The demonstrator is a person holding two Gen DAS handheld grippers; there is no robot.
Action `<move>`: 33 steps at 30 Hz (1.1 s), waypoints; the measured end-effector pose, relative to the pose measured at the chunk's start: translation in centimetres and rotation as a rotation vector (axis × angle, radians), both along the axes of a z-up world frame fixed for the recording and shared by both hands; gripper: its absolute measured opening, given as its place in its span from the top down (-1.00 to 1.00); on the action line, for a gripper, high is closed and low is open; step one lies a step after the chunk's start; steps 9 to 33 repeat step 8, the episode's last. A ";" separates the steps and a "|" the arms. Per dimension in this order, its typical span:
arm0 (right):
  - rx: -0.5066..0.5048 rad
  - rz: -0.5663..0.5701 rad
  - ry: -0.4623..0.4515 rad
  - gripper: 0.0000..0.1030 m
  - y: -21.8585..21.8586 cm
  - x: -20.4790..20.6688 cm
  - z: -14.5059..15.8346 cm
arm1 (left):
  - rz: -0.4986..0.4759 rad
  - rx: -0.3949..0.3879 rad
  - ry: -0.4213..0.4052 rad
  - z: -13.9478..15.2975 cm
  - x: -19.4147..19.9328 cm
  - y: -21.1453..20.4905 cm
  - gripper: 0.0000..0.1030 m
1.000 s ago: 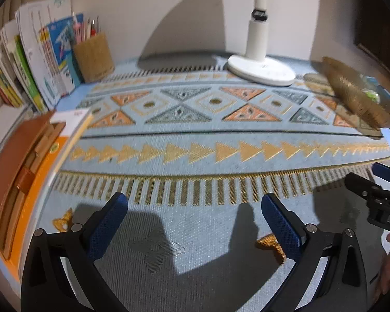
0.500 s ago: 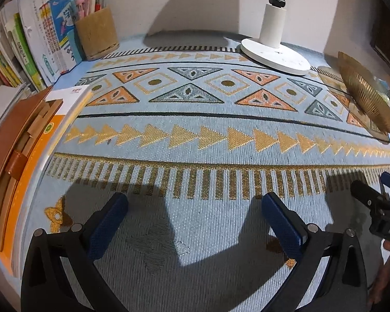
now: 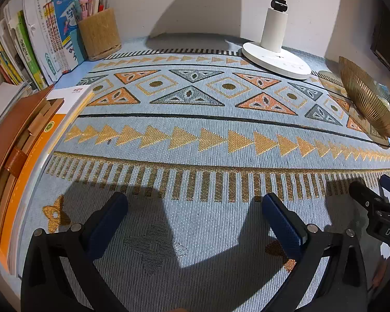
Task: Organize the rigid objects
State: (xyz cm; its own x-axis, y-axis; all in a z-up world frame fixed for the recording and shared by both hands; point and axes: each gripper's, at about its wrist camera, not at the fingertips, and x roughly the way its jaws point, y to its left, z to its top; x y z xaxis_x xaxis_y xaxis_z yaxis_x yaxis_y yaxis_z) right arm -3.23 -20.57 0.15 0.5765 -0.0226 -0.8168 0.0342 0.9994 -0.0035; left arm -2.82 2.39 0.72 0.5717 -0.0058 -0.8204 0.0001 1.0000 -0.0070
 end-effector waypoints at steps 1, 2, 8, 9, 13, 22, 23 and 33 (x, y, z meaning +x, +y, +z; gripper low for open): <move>-0.001 0.000 0.000 -1.00 0.0 0.0 0.0 | 0.000 0.000 0.000 0.0 0.0 0.0 -1.00; -0.001 0.000 0.000 -1.00 -0.1 0.0 0.0 | 0.000 -0.001 0.000 0.1 0.0 0.0 -1.00; -0.001 0.000 0.000 -1.00 -0.1 0.0 0.1 | 0.000 -0.001 0.000 0.1 0.0 0.0 -1.00; -0.001 0.000 0.000 -1.00 -0.1 0.0 0.1 | 0.000 -0.001 0.000 0.1 0.0 0.0 -1.00; -0.001 0.000 0.000 -1.00 -0.1 0.0 0.1 | 0.000 -0.001 0.000 0.1 0.0 0.0 -1.00; -0.001 0.000 0.000 -1.00 -0.1 0.0 0.1 | 0.000 -0.001 0.000 0.1 0.0 0.0 -1.00; -0.001 0.000 0.000 -1.00 -0.1 0.0 0.1 | 0.000 -0.001 0.000 0.1 0.0 0.0 -1.00; -0.001 0.000 0.000 -1.00 -0.1 0.0 0.1 | 0.000 -0.001 0.000 0.1 0.0 0.0 -1.00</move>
